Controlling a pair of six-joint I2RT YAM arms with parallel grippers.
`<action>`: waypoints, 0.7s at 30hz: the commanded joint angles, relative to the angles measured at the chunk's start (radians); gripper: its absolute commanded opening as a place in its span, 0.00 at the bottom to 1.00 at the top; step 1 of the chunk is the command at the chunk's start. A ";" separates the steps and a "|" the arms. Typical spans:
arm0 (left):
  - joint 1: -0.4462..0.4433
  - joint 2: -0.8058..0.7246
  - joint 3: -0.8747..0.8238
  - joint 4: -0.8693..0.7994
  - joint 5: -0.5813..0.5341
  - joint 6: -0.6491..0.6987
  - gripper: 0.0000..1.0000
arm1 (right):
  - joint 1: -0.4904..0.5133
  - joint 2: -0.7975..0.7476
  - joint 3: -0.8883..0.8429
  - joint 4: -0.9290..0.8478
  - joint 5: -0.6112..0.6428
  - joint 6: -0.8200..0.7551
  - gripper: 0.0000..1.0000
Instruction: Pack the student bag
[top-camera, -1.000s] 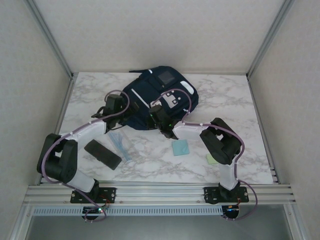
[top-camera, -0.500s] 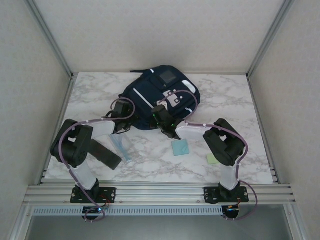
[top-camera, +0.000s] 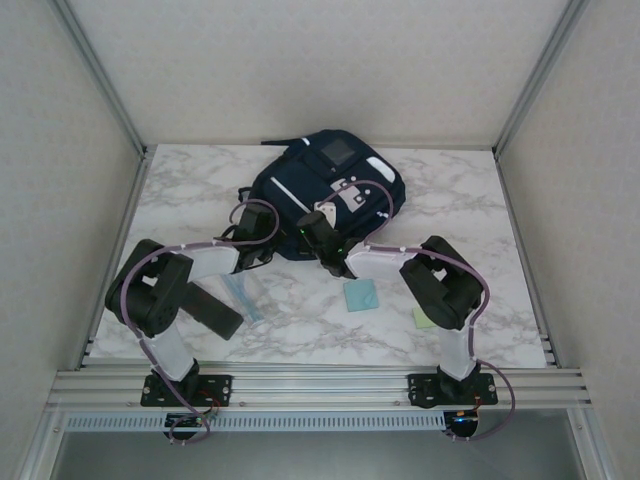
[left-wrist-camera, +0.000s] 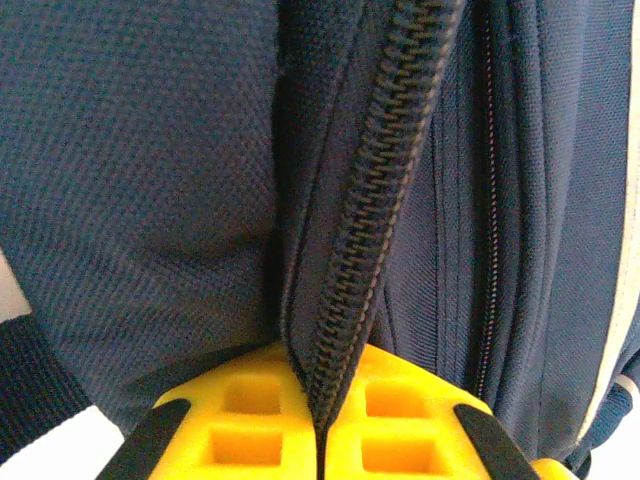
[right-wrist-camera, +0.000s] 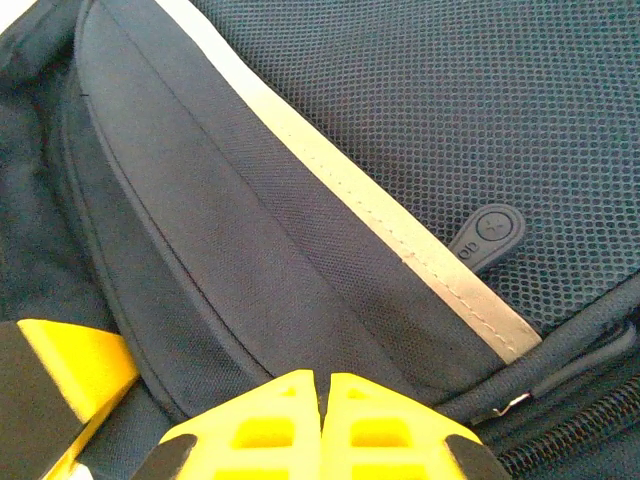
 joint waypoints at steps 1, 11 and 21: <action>-0.123 -0.005 0.029 0.107 0.214 -0.060 0.00 | 0.026 -0.017 0.034 0.143 -0.034 0.022 0.00; -0.173 -0.024 0.019 0.085 0.227 -0.064 0.00 | -0.051 -0.195 -0.115 0.048 0.022 0.048 0.00; -0.180 0.006 0.061 0.089 0.230 -0.055 0.00 | -0.028 -0.151 -0.185 0.149 -0.091 0.119 0.00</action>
